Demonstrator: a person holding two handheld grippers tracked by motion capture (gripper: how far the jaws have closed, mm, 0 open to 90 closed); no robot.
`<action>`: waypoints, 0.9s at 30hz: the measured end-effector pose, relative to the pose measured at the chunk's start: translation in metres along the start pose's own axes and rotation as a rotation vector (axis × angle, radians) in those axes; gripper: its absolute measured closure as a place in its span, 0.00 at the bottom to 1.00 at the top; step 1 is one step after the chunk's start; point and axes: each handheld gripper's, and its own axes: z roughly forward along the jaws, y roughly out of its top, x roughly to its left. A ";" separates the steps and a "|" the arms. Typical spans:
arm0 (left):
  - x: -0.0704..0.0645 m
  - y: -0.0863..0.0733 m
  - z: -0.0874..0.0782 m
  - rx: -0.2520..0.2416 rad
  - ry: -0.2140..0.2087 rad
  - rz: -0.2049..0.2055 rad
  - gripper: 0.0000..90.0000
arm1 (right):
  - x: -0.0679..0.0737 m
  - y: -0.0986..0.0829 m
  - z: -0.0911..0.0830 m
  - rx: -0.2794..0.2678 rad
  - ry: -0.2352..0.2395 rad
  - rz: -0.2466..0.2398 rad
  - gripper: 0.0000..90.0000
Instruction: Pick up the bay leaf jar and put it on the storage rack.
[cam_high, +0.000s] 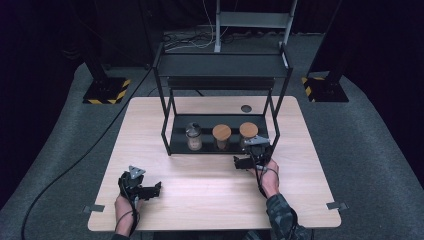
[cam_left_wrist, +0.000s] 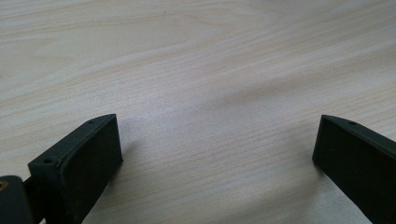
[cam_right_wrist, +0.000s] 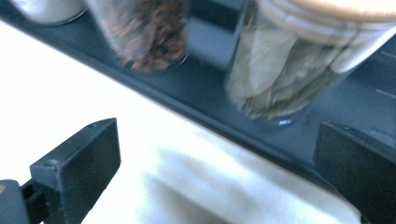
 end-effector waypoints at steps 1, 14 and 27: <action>0.000 0.000 0.000 0.000 0.000 0.000 0.01 | 0.001 -0.003 -0.003 0.000 0.000 -0.003 0.00; 0.000 0.000 0.000 0.000 0.000 0.000 0.01 | -0.005 -0.059 -0.030 0.015 -0.010 0.050 0.00; 0.000 0.000 0.000 0.000 0.000 -0.001 0.01 | -0.015 -0.089 -0.045 0.042 0.005 0.075 0.00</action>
